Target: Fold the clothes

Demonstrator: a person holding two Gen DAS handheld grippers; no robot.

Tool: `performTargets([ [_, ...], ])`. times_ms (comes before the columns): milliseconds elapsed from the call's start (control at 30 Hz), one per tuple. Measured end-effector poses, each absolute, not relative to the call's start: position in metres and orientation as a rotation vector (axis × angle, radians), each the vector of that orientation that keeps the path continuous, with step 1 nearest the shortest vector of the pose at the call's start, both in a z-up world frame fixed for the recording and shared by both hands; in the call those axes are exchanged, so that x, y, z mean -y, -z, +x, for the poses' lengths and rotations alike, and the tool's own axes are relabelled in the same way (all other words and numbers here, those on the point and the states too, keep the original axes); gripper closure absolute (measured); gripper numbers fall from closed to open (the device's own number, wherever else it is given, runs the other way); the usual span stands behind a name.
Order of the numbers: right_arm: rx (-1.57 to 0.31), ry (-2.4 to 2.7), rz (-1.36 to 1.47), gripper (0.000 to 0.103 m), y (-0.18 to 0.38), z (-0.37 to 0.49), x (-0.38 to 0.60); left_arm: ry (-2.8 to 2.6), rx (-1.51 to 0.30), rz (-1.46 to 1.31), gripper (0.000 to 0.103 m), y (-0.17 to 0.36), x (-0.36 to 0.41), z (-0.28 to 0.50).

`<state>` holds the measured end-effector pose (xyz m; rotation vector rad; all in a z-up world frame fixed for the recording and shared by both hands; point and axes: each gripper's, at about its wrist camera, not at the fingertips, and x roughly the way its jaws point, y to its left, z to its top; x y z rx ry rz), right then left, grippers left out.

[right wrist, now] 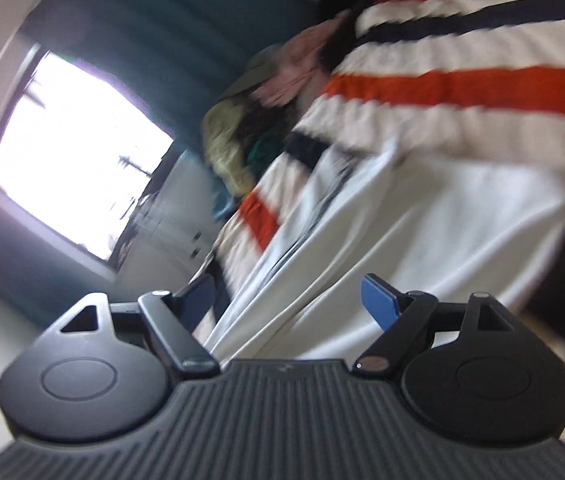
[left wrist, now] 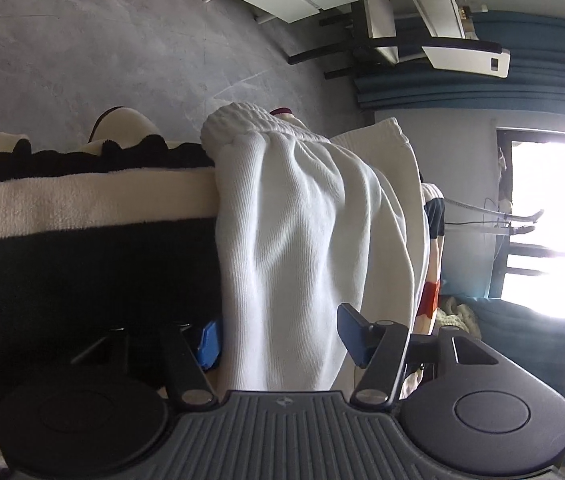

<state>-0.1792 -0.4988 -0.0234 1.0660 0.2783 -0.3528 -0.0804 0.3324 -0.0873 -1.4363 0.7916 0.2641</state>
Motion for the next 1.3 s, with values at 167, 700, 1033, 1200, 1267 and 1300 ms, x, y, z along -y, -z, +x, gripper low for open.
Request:
performTargets([
  [167, -0.342, 0.46, 1.206, 0.02, 0.069, -0.209, 0.543, -0.2, -0.721, -1.427, 0.062, 0.086, -0.334, -0.067],
  [700, -0.415, 0.654, 1.289, 0.093, 0.158, -0.18, 0.587, -0.269, -0.789, -1.397, 0.086, 0.094, -0.32, -0.038],
  [1033, -0.232, 0.561, 1.137, 0.097, 0.073, -0.181, 0.588, -0.124, -0.669, -1.306, 0.094, 0.05, -0.324, -0.041],
  [1200, -0.208, 0.498, 1.068, 0.097, 0.032, -0.135, 0.602, -0.058, -0.633, -1.195, 0.095, 0.005, -0.315, 0.01],
  [1267, -0.229, 0.501, 1.056, 0.097, 0.023, -0.093, 0.612, -0.043, -0.642, -1.196, 0.095, -0.009, -0.308, 0.045],
  [1300, -0.248, 0.515, 1.035, 0.097, 0.017, -0.07, 0.616, -0.048, -0.645, -1.185, 0.095, -0.016, -0.302, 0.065],
])
